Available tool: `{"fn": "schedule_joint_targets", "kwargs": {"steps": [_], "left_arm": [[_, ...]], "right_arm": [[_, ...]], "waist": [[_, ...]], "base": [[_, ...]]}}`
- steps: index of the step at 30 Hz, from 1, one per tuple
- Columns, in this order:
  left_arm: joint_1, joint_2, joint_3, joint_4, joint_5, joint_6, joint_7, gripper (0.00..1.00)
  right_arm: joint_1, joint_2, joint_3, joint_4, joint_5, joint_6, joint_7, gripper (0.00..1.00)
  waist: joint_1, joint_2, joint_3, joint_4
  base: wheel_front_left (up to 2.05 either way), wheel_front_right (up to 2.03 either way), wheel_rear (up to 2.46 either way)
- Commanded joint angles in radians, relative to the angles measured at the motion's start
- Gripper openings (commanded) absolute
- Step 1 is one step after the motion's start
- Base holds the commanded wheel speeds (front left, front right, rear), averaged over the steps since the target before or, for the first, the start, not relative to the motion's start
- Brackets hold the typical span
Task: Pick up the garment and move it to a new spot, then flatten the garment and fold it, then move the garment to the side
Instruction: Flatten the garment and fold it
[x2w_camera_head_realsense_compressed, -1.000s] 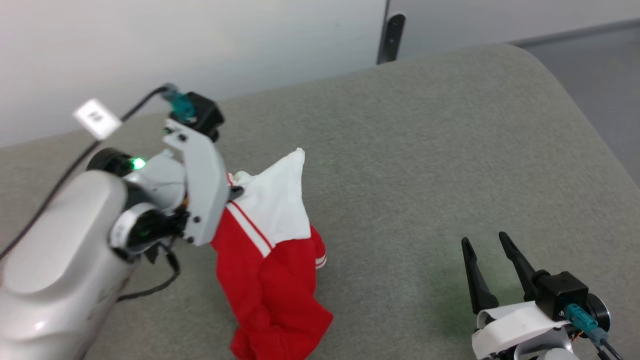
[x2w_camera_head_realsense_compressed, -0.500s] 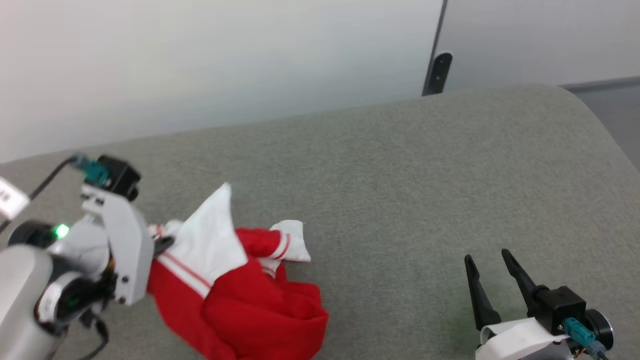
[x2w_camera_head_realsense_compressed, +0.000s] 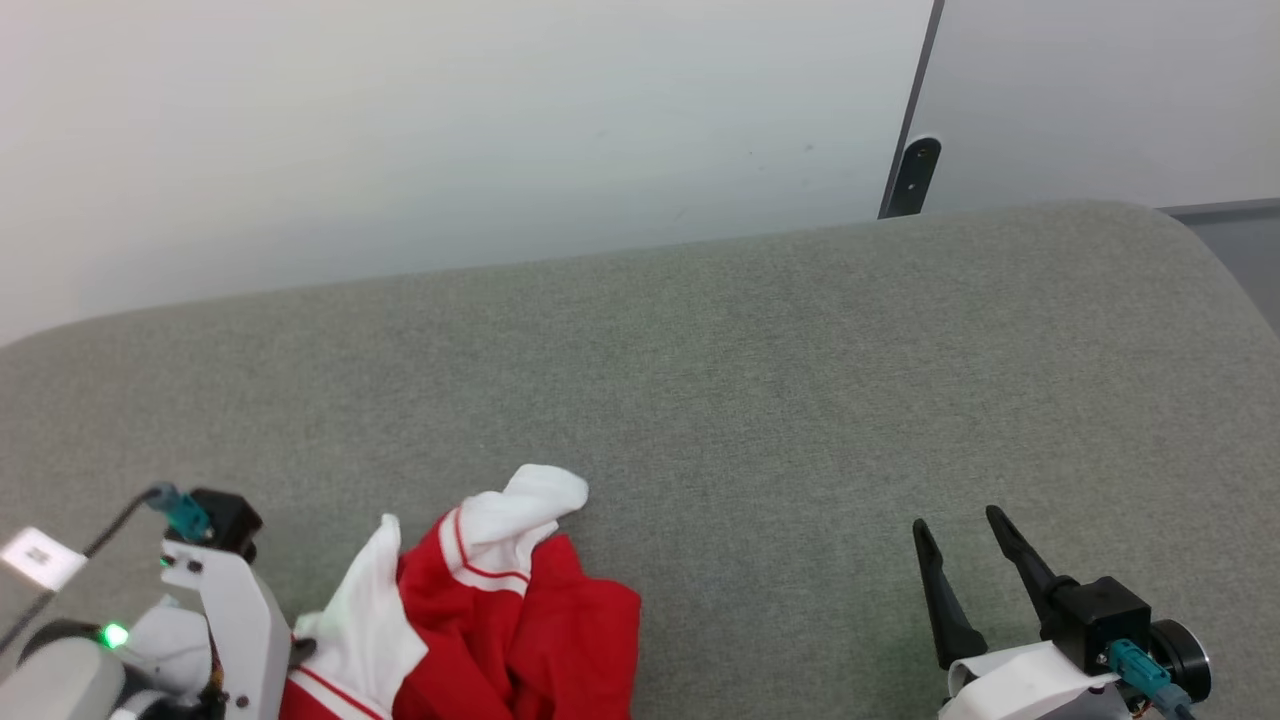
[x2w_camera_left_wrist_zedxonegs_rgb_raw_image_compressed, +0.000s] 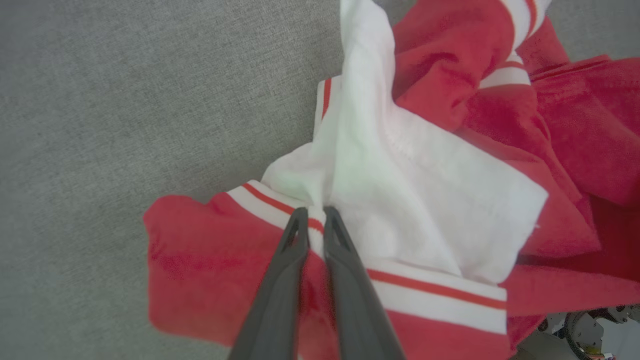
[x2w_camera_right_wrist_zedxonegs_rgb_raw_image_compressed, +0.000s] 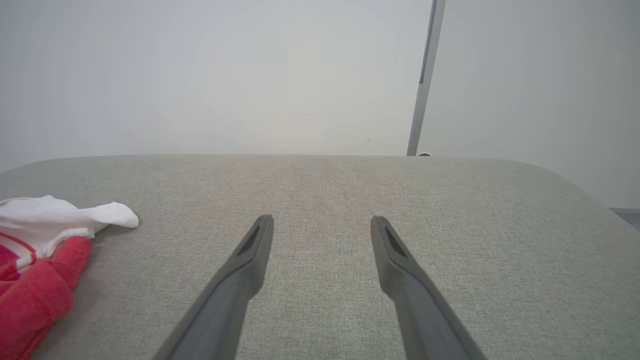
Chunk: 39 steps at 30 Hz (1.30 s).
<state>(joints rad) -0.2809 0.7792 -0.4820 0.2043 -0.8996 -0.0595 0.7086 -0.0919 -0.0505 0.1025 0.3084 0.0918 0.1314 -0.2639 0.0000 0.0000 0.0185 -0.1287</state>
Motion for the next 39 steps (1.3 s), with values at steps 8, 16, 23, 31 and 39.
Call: {"fn": "schedule_joint_targets", "kwargs": {"steps": [8,16,23,31,39], "left_arm": [[-0.025,-0.020,-0.014,0.091,0.018,-0.019,-0.034,0.25],[-0.041,0.013,0.008,0.084,0.004,0.008,-0.005,0.49],[-0.015,0.033,0.061,0.003,-0.004,0.063,-0.065,1.00],[0.088,0.007,0.173,-0.113,-0.019,0.110,-0.298,1.00],[0.206,-0.033,0.231,-0.169,0.019,0.126,-0.531,1.00]], "right_arm": [[-0.004,0.001,0.015,0.008,-0.008,-0.001,-0.001,1.00],[0.020,0.001,0.006,0.016,-0.010,-0.001,-0.001,1.00],[0.020,0.001,0.015,0.014,0.000,-0.001,-0.001,1.00],[0.033,0.001,0.015,0.001,0.000,-0.001,-0.001,1.00],[0.048,0.001,0.032,-0.003,0.028,-0.001,-0.001,1.00]], "waist": [[0.0000,0.0000,-0.016,-0.015],[0.0000,0.0000,-0.039,-0.014],[0.0000,0.0000,-0.060,-0.011],[0.0000,0.0000,-0.084,-0.007],[0.0000,0.0000,-0.107,0.021]], "base": [[0.00,0.00,0.00],[0.00,0.00,0.00],[0.00,0.00,0.00],[0.00,0.00,0.00],[0.00,0.00,0.00]]}}
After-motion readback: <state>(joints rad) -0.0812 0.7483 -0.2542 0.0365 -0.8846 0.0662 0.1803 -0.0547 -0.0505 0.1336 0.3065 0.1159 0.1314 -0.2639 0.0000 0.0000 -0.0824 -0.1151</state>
